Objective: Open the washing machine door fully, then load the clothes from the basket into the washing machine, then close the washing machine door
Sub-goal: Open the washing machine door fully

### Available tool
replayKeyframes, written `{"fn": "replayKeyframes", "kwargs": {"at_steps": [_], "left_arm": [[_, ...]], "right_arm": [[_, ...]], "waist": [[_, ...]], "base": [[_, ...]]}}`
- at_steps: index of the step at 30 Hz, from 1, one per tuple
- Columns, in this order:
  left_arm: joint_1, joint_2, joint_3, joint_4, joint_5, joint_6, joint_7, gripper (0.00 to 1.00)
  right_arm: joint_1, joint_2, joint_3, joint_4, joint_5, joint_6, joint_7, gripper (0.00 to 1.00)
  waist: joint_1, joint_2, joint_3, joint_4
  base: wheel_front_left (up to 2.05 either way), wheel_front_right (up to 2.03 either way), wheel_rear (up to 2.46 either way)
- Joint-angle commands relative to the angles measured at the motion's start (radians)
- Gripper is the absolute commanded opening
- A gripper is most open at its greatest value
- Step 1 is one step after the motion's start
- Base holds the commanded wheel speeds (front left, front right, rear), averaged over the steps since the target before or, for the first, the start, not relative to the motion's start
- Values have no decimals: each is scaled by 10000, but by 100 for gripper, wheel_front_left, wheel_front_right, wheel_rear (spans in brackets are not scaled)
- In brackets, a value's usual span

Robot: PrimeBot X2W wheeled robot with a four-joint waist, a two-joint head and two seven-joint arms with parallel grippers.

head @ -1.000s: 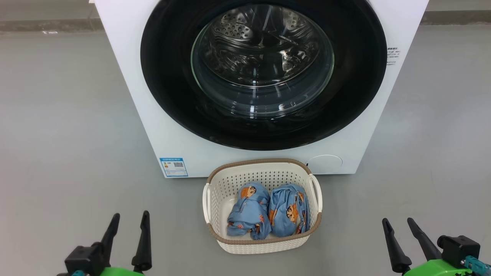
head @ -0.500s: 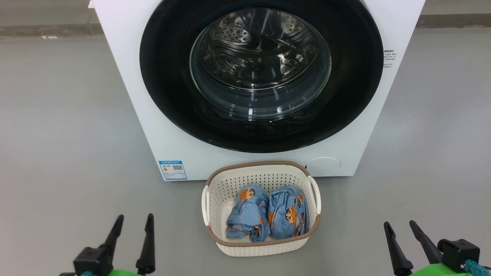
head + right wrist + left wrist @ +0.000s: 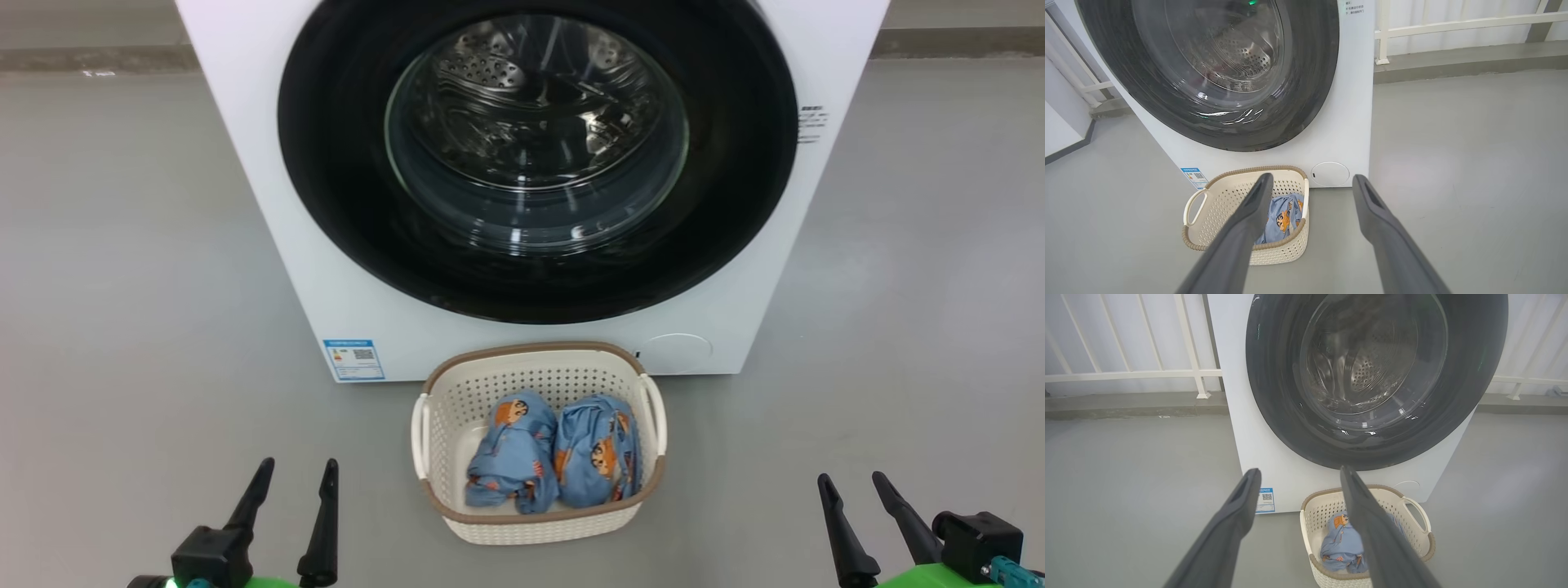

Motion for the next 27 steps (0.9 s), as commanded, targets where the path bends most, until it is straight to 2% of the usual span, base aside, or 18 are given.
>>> {"fn": "replayKeyframes", "kwargs": {"at_steps": [1,18,23,27], "left_arm": [[-216,110,282,-249,71,-16,-72,100],[-222,94,664,-417,-99,-16,-72,100],[-250,90,793,-562,-590,-16,-72,100],[-240,88,781,-578,-583,-16,-72,100]], "right_arm": [[-104,-156,170,-265,-107,16,-130,100],[-122,-161,188,-274,-90,16,-130,100],[-144,-156,203,-268,-79,16,-130,100],[-145,-149,190,-264,-84,16,-130,100]], "waist": [[0,0,4,-4],[0,0,38,-23],[0,0,61,-26],[0,0,73,-17]], "base": [[113,113,-225],[122,122,-245],[115,115,-230],[82,82,-164]]}}
